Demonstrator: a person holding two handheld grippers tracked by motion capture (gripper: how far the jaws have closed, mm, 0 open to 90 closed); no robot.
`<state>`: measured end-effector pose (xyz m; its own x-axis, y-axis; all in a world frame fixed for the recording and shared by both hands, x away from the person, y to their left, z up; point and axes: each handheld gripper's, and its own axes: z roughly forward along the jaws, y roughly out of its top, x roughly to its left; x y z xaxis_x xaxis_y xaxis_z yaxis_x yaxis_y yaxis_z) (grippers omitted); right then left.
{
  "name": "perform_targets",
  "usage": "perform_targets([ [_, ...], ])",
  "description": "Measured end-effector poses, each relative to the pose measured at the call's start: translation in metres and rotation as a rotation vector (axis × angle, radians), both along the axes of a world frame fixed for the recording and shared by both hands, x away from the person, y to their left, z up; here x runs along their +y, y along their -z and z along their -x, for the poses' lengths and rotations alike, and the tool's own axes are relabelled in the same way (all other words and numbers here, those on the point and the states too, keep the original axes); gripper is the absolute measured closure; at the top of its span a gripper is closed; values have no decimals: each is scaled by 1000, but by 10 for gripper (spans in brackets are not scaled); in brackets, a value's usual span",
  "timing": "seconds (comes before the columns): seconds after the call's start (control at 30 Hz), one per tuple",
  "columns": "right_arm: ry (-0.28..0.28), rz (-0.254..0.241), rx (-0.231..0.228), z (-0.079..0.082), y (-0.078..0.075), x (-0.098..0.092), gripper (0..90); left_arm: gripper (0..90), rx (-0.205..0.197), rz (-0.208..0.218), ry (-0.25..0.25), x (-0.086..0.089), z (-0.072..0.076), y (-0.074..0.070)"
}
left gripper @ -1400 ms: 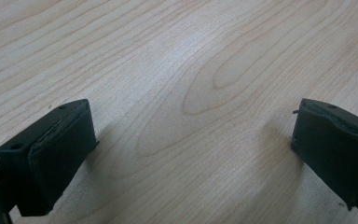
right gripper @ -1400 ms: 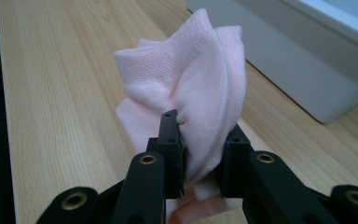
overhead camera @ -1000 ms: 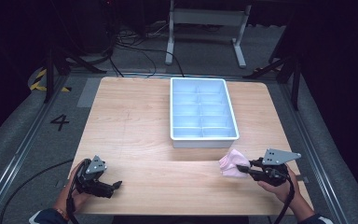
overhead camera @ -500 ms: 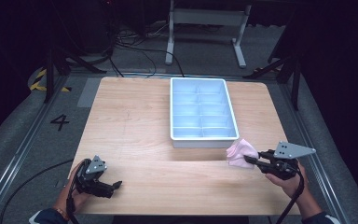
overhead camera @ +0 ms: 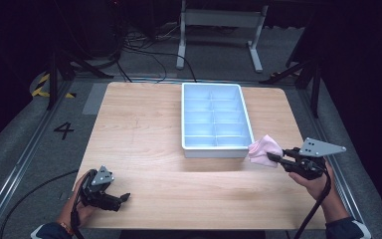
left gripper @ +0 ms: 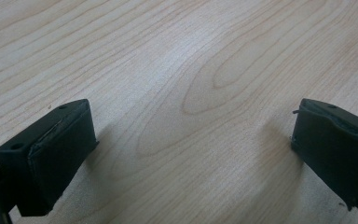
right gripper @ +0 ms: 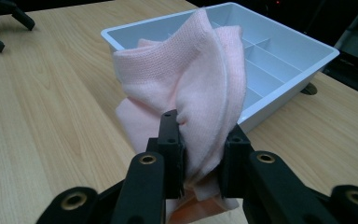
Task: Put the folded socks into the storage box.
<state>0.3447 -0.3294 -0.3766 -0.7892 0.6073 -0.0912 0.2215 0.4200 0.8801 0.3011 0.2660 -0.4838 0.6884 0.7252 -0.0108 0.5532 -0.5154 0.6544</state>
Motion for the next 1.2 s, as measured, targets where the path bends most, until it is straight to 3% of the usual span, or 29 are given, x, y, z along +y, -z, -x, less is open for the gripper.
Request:
perform_targets([
  [0.7, -31, 92, -6, -45, -9, 42, 752, 0, -1, 0, -1, 0, 0, 0],
  [0.87, -27, 97, -9, -57, -13, 48, 751, 0, 0, 0, -1, 0, 0, 0],
  [1.2, -4, 167, 0, -87, -13, 63, 751, 0, 0, 0, -1, 0, 0, 0],
])
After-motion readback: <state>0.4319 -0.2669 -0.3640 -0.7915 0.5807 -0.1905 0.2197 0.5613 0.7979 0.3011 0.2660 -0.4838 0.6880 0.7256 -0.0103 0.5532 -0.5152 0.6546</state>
